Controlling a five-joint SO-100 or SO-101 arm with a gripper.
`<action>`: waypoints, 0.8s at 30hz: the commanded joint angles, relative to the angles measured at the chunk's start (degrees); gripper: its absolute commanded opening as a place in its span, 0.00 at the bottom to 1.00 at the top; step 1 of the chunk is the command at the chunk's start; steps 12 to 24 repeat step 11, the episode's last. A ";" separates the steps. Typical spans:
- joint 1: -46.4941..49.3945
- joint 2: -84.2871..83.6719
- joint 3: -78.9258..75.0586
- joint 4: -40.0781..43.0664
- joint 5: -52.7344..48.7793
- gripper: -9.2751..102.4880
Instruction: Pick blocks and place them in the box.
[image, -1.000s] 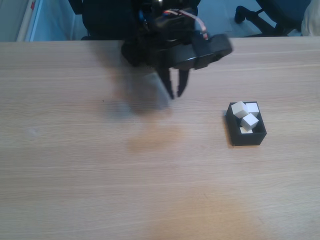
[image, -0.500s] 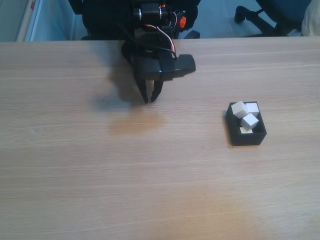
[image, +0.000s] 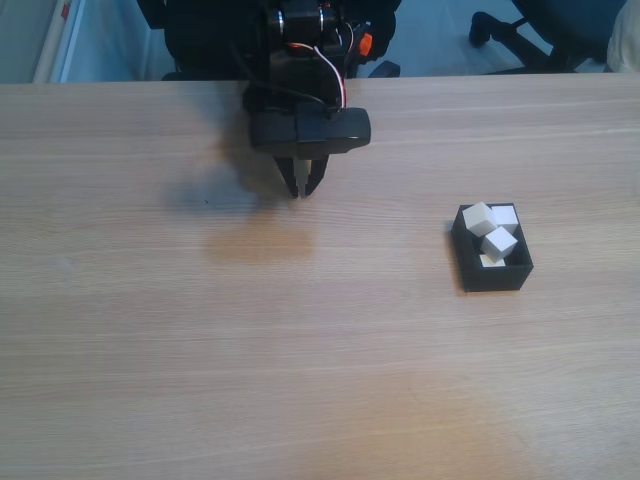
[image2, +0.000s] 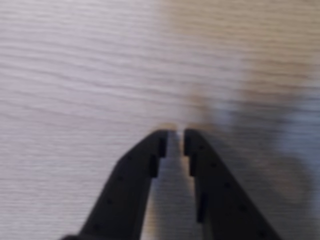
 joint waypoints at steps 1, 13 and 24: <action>-0.79 1.49 3.52 4.31 0.09 0.08; -3.34 1.58 3.52 4.48 -0.70 0.08; -3.34 1.58 3.52 4.48 -0.70 0.08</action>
